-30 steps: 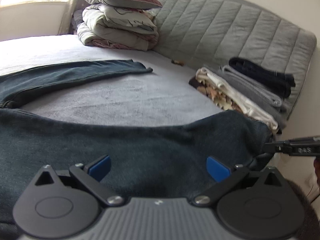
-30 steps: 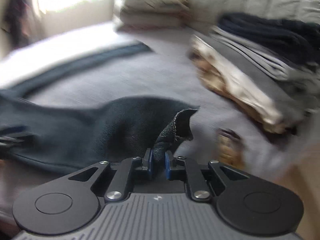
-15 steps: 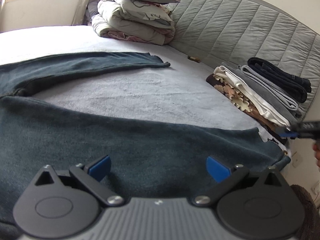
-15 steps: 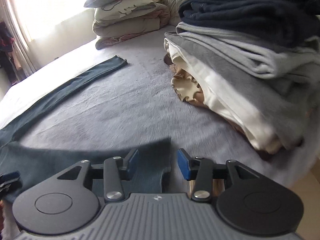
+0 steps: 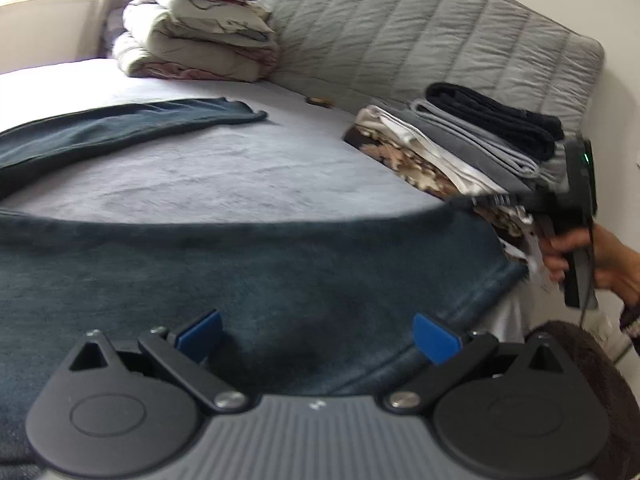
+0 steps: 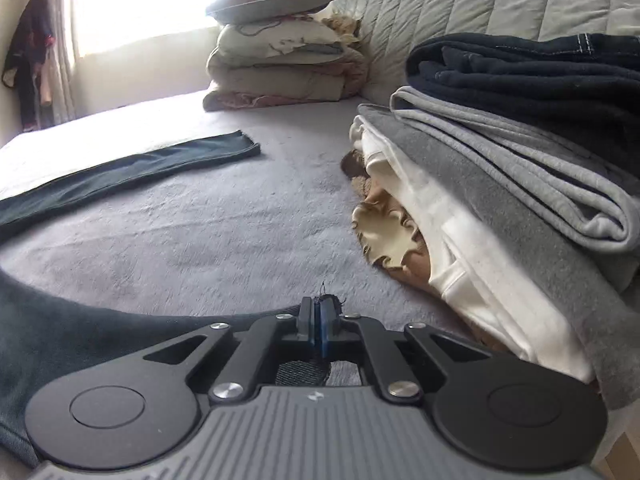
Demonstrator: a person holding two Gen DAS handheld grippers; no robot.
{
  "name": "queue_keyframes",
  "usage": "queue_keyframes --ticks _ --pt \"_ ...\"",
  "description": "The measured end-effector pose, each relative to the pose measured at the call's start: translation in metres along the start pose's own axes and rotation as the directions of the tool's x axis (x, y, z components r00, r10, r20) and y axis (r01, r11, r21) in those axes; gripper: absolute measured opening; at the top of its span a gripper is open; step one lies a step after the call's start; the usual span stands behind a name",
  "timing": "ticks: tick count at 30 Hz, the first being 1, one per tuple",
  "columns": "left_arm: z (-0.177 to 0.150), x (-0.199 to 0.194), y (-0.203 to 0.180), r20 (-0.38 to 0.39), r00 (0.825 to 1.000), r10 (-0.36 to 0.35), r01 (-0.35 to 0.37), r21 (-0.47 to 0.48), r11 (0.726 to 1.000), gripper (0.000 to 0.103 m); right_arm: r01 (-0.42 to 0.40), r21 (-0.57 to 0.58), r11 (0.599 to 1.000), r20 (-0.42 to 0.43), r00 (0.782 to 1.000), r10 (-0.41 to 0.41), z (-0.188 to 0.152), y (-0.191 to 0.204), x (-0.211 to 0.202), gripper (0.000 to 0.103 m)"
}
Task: Fold clothes
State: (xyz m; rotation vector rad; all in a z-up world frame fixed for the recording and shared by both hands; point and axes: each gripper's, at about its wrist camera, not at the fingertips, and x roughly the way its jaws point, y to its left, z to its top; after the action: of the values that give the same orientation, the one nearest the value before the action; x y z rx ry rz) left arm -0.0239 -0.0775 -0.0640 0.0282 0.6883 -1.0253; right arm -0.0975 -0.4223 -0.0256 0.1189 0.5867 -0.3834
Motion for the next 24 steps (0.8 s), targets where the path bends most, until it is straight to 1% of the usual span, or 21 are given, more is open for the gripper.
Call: queue_keyframes --ticks 3,5,6,8,9,10,12,14,15,17,20,22,23,24 --pt "-0.003 0.003 -0.007 -0.013 1.000 0.017 -0.016 0.064 0.998 0.103 0.047 -0.046 0.998 -0.070 0.996 -0.050 -0.006 0.011 0.023 0.003" --pt "-0.002 0.000 -0.009 -0.017 1.000 0.021 -0.020 0.077 0.997 0.103 0.083 -0.071 0.994 -0.072 0.993 -0.088 -0.010 0.018 0.027 0.005" --pt "0.000 -0.004 -0.008 -0.015 1.000 0.027 -0.026 0.080 0.996 0.103 0.105 -0.074 0.992 -0.062 0.992 -0.110 -0.009 0.021 0.024 0.008" --pt "0.005 -0.015 -0.004 0.005 0.999 0.049 -0.049 0.082 0.995 0.103 0.145 -0.073 0.987 -0.039 0.988 -0.148 -0.007 0.027 0.016 0.019" --pt "0.008 -0.023 0.001 0.025 0.997 0.071 -0.072 0.083 0.994 0.103 0.152 -0.062 0.986 -0.020 0.988 -0.153 -0.006 0.030 0.011 0.034" --pt "0.011 -0.028 0.007 0.040 0.994 0.099 -0.102 0.080 0.992 0.103 0.146 -0.044 0.988 0.005 0.989 -0.146 -0.006 0.034 0.007 0.045" --pt "0.015 -0.042 0.022 0.073 0.983 0.168 -0.172 0.063 0.983 0.103 0.110 -0.040 0.993 0.044 0.993 -0.108 -0.007 0.050 -0.001 0.049" --pt "0.014 -0.054 0.043 0.090 0.967 0.238 -0.242 0.027 0.970 0.103 0.066 -0.061 0.996 0.052 0.997 -0.063 -0.009 0.074 -0.004 0.051" --pt "0.012 -0.059 0.054 0.087 0.957 0.277 -0.279 0.007 0.960 0.103 0.030 -0.070 0.997 0.049 0.998 -0.027 -0.011 0.090 -0.005 0.052" --pt "0.005 -0.068 0.076 0.068 0.931 0.360 -0.359 -0.029 0.933 0.103 -0.049 -0.088 0.995 0.038 0.998 0.053 -0.016 0.123 -0.007 0.053" --pt "-0.012 -0.079 0.102 0.025 0.897 0.441 -0.439 -0.062 0.896 0.103 -0.164 -0.124 0.979 0.007 0.986 0.167 -0.024 0.174 -0.005 0.053" --pt "-0.027 -0.087 0.111 0.010 0.890 0.456 -0.454 -0.069 0.888 0.103 -0.205 -0.149 0.967 -0.022 0.979 0.204 -0.032 0.200 -0.001 0.055" --pt "-0.032 -0.092 0.112 0.020 0.892 0.452 -0.450 -0.068 0.890 0.103 -0.218 -0.159 0.963 -0.039 0.976 0.214 -0.036 0.210 0.002 0.055" --pt "-0.036 -0.096 0.112 0.024 0.893 0.449 -0.446 -0.075 0.892 0.103 -0.200 -0.163 0.966 -0.024 0.980 0.199 -0.039 0.213 0.002 0.056"
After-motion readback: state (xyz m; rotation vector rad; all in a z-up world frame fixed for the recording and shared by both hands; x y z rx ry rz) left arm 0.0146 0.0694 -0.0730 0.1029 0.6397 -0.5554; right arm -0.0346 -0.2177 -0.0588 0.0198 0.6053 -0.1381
